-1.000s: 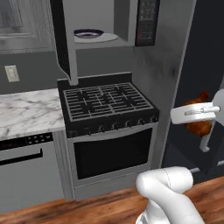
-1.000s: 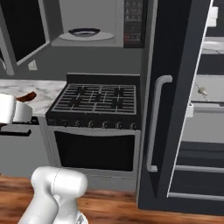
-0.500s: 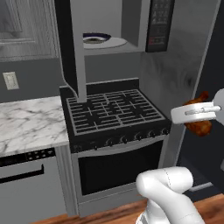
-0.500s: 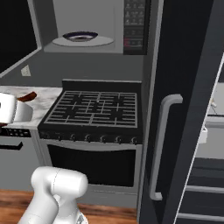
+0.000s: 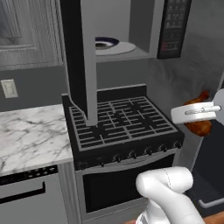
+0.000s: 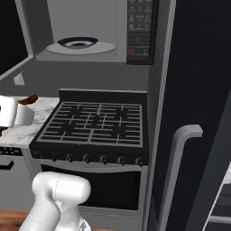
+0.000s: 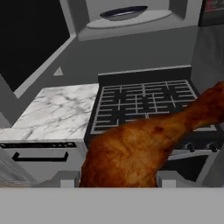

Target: Transport the chicken drumstick from the fridge to the microwave and turn on the microwave.

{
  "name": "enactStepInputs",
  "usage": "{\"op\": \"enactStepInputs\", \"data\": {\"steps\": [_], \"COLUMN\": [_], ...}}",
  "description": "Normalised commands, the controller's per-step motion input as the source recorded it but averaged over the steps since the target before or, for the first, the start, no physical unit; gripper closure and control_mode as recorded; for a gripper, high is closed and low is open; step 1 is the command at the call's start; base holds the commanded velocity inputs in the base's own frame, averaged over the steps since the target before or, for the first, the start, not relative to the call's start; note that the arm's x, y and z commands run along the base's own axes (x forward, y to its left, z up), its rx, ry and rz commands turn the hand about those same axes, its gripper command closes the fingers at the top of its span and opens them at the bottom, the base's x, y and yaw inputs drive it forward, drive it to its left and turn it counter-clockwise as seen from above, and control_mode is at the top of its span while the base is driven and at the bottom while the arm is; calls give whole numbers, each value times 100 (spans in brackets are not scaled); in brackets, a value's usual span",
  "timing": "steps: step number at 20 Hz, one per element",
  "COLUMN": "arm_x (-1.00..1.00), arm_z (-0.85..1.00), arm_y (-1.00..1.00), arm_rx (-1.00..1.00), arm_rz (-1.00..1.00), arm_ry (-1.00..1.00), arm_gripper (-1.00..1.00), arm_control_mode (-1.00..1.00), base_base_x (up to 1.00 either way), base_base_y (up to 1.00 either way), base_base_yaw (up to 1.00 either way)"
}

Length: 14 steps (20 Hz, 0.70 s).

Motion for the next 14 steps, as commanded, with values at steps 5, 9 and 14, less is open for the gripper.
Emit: {"op": "enactStepInputs", "data": {"steps": [5, 9, 14], "arm_x": [0, 0, 0], "arm_z": [0, 0, 0], "arm_y": [0, 0, 0], "arm_rx": [0, 0, 0], "arm_rz": [0, 0, 0], "arm_ry": [0, 0, 0], "arm_gripper": [100, 100, 100], "arm_control_mode": [100, 100, 100], "base_base_x": [51, 50, 40], "base_base_y": [23, 21, 19], "base_base_yaw": [0, 0, 2]}}
